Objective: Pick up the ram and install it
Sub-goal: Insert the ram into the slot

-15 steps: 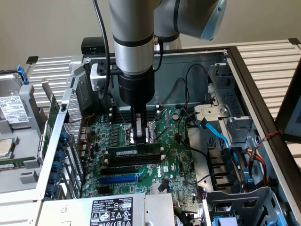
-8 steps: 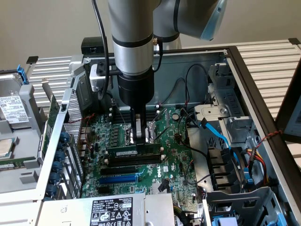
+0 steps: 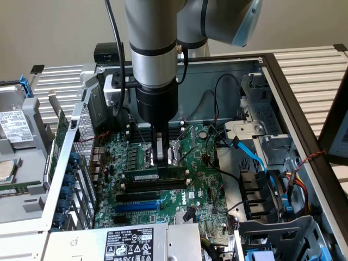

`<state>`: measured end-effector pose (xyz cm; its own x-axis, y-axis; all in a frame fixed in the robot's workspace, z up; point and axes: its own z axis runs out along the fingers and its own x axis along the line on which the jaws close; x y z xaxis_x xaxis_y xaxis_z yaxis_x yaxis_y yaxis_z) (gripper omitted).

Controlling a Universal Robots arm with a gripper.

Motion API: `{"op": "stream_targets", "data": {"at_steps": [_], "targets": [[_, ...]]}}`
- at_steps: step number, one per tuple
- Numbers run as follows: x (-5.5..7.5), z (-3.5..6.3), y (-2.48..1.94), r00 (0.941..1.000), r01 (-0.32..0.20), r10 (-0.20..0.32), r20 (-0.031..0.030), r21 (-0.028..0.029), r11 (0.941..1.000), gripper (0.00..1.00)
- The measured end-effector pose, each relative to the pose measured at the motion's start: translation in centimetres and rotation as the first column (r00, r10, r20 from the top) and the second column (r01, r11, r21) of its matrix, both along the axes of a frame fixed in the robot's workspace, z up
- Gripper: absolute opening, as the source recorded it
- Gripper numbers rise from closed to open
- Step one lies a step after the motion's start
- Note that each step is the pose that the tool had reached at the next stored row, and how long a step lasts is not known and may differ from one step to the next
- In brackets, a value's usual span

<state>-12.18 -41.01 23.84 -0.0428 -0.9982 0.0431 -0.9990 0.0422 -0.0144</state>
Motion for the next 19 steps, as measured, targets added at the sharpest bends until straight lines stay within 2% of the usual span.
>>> {"op": "stream_targets", "data": {"at_steps": [19], "targets": [[-0.07, -0.30, -0.10, 1.0000, 0.004, -0.004, 0.0042, 0.0000, 1.0000, 0.12]]}}
